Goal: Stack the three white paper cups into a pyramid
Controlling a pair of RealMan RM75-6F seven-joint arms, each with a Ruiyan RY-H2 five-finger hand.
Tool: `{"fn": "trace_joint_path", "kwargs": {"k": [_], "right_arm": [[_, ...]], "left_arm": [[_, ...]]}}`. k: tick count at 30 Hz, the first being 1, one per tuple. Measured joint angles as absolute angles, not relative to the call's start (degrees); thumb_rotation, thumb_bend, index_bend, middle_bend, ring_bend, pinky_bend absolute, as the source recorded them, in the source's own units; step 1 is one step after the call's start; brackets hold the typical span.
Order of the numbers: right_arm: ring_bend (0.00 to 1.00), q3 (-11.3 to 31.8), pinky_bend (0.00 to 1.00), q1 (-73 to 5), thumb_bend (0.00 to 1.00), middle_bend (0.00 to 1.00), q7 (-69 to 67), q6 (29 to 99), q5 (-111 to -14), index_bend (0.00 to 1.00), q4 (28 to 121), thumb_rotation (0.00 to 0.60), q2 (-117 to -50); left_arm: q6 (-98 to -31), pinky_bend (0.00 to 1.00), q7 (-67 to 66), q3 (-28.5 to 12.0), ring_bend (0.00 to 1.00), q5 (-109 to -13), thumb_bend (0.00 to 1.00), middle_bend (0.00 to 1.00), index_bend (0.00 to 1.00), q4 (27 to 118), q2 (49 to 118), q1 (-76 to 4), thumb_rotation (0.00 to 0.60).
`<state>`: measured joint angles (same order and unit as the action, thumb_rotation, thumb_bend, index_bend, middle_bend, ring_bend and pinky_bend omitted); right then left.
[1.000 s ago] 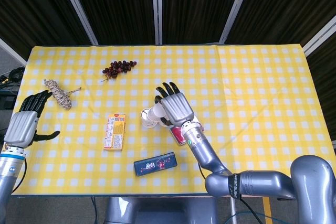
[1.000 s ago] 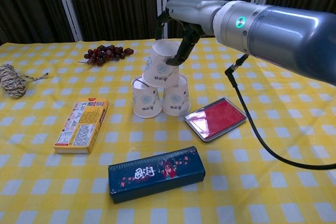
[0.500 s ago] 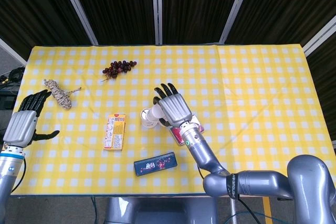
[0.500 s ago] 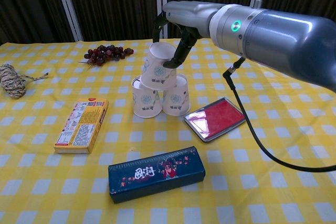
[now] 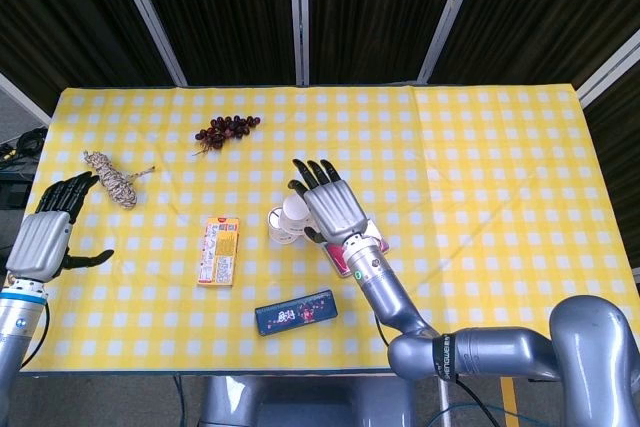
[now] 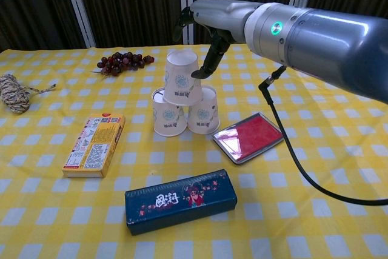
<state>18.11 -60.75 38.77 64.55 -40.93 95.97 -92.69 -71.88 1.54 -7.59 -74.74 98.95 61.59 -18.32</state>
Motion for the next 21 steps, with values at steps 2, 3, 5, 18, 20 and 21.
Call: {"fn": "trace_joint_path", "kwargs": {"k": [2,3,5,18,20,21], "right_arm": [[0.0,18.0,0.0,-60.6,0.16,0.0,39.0,65.0,-40.9,0.23,96.4,0.6,-92.4],[0.0,17.8,0.0,-60.3,0.16,0.0,39.3,65.6,-41.0,0.22,96.8,0.6,-92.1],[0.0,17.5,0.0,-59.9,0.15,0.0,39.8,66.6,-41.3,0.21,97.6,0.6,-91.3],[0.0,11.3,0.0,-46.3,0.16,0.0,34.6,77.4,-50.5,0.07,105.1,0.6,-77.5],[0.0,9.7,0.0,-43.7,0.16,0.0,32.1,78.6,-52.1,0.06,104.8,0.6,-76.2],[0.0,8.6,0.0,-42.0,0.16,0.0,30.2,79.3,-53.2,0.05,104.4,0.6,-75.4]], "left_arm": [[-72.0,0.0,1.7,-7.6,0.0,-74.8,0.13,0.0,0.0,98.9,61.5,-18.2,0.6],[-72.0,0.0,1.9,-7.6,0.0,-74.8,0.13,0.0,0.0,98.9,61.5,-18.2,0.6],[-72.1,0.0,2.0,-7.7,0.0,-74.8,0.13,0.0,0.0,98.8,61.5,-18.1,0.6],[-72.8,0.0,0.0,-7.2,0.0,-75.1,0.13,0.0,0.0,98.5,62.2,-17.7,0.6],[-72.9,0.0,-0.8,-6.9,0.0,-75.2,0.13,0.0,0.0,98.5,62.5,-17.6,0.6],[-73.0,0.0,-1.2,-6.7,0.0,-75.3,0.13,0.0,0.0,98.5,62.7,-17.5,0.6]]}}
